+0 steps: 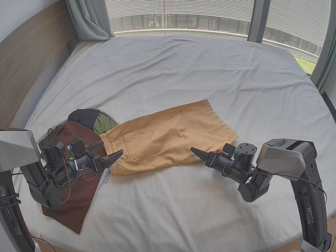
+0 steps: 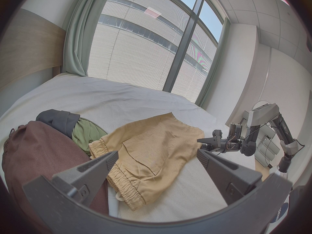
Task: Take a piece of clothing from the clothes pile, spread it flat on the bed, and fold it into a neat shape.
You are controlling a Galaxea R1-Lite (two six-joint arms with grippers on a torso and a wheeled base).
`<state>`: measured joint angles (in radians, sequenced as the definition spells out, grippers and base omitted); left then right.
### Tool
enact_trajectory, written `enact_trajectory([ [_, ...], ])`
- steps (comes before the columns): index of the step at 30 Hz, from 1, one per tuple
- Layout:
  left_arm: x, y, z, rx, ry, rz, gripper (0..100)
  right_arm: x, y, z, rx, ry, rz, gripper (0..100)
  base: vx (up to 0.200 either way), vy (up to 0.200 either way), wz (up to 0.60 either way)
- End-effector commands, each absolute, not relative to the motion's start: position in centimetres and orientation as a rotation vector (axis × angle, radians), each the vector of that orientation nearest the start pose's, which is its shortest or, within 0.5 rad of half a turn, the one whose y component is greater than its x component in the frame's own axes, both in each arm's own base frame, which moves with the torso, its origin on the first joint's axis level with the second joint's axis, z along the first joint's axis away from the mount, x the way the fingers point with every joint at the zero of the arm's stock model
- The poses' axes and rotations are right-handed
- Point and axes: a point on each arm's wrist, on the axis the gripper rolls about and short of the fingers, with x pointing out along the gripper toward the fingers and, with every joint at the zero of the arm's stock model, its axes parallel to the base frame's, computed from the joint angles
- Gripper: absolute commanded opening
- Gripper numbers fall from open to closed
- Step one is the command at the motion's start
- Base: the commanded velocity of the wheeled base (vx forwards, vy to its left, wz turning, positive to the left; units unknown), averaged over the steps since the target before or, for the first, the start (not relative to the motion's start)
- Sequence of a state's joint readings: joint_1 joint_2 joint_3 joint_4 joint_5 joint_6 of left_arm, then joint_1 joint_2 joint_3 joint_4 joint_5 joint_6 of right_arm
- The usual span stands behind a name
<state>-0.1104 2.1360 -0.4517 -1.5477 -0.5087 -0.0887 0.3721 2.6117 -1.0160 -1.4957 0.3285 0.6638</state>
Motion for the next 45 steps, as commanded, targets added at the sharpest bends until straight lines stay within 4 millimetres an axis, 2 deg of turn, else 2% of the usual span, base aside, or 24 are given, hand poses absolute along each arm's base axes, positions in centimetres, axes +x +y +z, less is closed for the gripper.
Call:
enact_trajectory([
  [1, 31.13, -4.56, 5.78, -0.113, 0.163, -0.612, 100, 39.92, 16.53, -4.37, 0.656, 0.352, 0.635, 100, 0.0, 0.0, 0.0],
  [31, 31.06, -4.71, 5.42, -0.183, 0.199, -0.618, 100, 40.19, 17.0, -4.2, 0.675, 0.342, 0.647, 100, 0.0, 0.0, 0.0],
  [32, 31.03, -4.66, 5.4, -0.184, 0.201, -0.619, 100, 40.19, 17.0, -4.22, 0.675, 0.343, 0.647, 0, 0.0, 0.0, 0.0],
  [45, 31.42, -3.95, 5.49, -0.178, 0.188, -0.633, 100, 40.04, 16.94, -4.54, 0.673, 0.353, 0.642, 0, 0.0, 0.0, 0.0],
])
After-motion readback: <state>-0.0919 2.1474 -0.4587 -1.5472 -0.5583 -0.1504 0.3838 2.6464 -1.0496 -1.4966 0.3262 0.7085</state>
